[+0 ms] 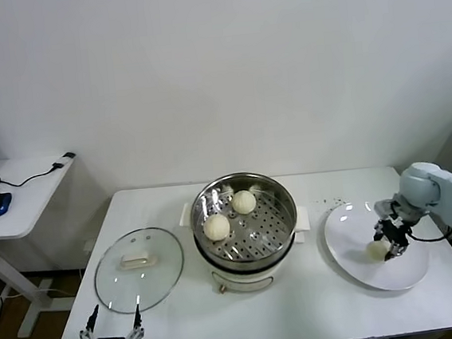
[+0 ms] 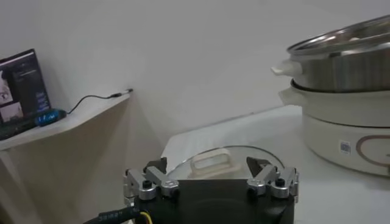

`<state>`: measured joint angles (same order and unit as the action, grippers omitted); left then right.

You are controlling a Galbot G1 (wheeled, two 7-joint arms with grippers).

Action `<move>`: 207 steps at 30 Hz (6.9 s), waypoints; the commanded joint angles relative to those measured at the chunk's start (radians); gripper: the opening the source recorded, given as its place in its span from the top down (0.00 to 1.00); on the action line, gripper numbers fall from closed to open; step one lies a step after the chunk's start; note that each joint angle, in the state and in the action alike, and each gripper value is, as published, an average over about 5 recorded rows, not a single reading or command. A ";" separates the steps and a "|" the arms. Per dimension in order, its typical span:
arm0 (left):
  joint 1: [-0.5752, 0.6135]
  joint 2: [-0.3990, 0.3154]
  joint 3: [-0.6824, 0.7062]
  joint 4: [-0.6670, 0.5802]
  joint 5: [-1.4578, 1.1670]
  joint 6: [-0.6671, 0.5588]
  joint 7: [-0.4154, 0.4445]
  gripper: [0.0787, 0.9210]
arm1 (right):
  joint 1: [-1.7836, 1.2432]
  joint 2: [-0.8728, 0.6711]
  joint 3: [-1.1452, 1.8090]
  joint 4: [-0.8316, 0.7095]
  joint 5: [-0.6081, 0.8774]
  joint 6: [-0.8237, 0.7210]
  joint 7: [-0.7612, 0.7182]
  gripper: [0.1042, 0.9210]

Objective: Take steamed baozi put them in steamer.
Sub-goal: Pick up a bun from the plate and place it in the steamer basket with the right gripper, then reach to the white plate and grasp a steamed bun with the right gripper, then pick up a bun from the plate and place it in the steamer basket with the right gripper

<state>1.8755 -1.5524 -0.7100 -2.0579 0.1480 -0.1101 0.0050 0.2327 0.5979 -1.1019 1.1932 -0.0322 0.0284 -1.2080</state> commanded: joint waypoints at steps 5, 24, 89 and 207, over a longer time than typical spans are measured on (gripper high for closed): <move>0.007 0.003 -0.002 -0.003 0.000 -0.003 0.002 0.12 | 0.591 0.337 -0.220 0.022 -0.060 0.530 -0.077 0.45; 0.007 0.013 -0.020 0.016 -0.031 -0.006 0.013 0.12 | 0.372 0.652 -0.170 0.180 -0.075 0.514 -0.067 0.44; -0.008 0.015 -0.013 0.027 -0.036 -0.008 0.014 0.12 | 0.507 0.158 -0.400 -0.065 0.509 -0.212 0.126 0.12; 0.027 0.040 0.054 0.027 -0.033 -0.074 0.010 0.12 | 0.638 0.635 -0.744 0.052 1.047 -0.373 0.312 0.42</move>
<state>1.9017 -1.5162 -0.6560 -2.0357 0.1249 -0.1769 0.0169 0.8491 1.0903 -1.7252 1.2101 0.9083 -0.3136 -0.9562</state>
